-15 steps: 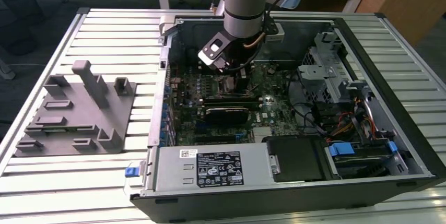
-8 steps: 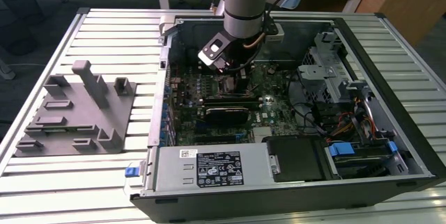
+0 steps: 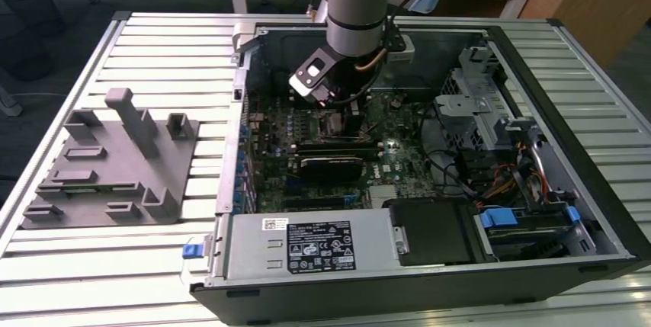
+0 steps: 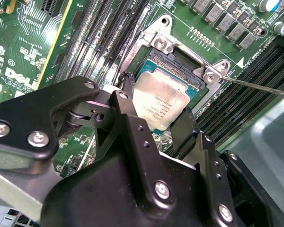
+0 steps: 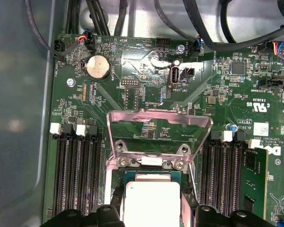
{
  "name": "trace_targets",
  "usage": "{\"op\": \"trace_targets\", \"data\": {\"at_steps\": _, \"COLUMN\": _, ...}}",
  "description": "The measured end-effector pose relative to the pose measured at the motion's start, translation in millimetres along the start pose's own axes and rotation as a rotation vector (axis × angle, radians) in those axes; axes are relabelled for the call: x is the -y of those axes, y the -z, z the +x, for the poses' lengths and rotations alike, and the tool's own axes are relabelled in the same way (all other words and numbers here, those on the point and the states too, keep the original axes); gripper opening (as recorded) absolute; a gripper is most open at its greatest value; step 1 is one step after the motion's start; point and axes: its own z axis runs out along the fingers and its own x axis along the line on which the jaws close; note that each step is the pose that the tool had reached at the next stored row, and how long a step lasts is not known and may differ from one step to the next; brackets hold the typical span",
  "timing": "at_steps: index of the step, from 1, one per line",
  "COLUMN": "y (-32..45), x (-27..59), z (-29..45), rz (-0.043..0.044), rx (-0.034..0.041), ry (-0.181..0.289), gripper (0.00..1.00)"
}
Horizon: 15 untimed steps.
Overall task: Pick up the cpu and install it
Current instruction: 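Place the cpu into insertion slot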
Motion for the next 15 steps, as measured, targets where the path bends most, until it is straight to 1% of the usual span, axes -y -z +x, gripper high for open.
{"op": "trace_targets", "data": {"at_steps": 5, "y": -0.1, "x": 0.0, "z": 0.0, "rz": 0.0, "rx": 0.0, "ry": -0.001, "gripper": 0.55}}
{"op": "trace_targets", "data": {"at_steps": 9, "y": -0.7, "x": 0.1, "z": 0.4, "rz": -0.0004, "rx": 0.0007, "ry": -0.037, "gripper": 0.55}}
{"op": "trace_targets", "data": {"at_steps": 15, "y": -1.5, "x": 0.1, "z": 0.5, "rz": -0.0003, "rx": 0.001, "ry": -0.039, "gripper": 0.55}}
